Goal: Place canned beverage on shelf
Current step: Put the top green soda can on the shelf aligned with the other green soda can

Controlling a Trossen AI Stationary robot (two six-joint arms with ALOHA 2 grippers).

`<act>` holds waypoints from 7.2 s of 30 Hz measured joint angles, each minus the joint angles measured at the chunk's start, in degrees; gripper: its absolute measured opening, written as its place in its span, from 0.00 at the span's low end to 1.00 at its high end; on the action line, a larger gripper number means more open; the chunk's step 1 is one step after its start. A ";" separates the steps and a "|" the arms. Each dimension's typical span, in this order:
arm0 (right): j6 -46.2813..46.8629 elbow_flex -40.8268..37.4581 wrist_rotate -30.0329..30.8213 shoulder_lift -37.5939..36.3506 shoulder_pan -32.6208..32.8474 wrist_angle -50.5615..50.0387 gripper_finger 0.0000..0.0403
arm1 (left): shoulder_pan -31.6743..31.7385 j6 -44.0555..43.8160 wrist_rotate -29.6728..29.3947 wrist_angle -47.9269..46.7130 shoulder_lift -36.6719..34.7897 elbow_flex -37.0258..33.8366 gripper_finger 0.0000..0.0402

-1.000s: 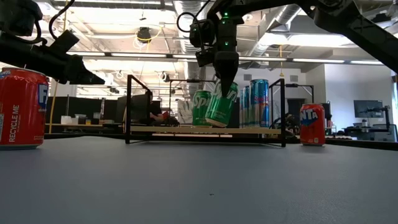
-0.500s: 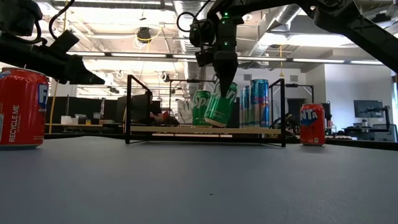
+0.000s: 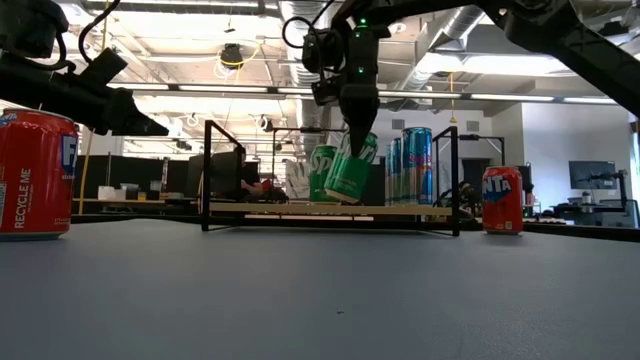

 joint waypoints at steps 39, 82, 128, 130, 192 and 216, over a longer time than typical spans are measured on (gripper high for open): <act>-9.40 0.00 2.24 0.02 0.57 5.22 0.69 | 0.00 0.00 0.02 0.01 0.00 0.00 0.00; -11.71 1.18 4.55 -0.93 1.91 11.74 0.85 | -0.01 -0.01 0.00 -0.02 0.00 0.00 0.00; 1.40 -26.27 -11.35 -14.19 -5.59 18.79 0.00 | 0.00 0.02 0.00 0.00 0.02 -0.02 0.00; 1.14 -26.29 -11.35 -14.19 -5.92 19.34 0.00 | 0.01 0.00 0.02 0.01 0.02 -0.01 0.00; -1.88 -26.29 -18.85 -14.03 -4.31 35.56 0.00 | 0.00 0.00 0.00 0.01 0.02 -0.02 0.00; -3.45 -26.27 -18.86 -14.03 -4.68 36.08 0.00 | 0.00 0.01 0.00 0.00 0.02 0.00 0.00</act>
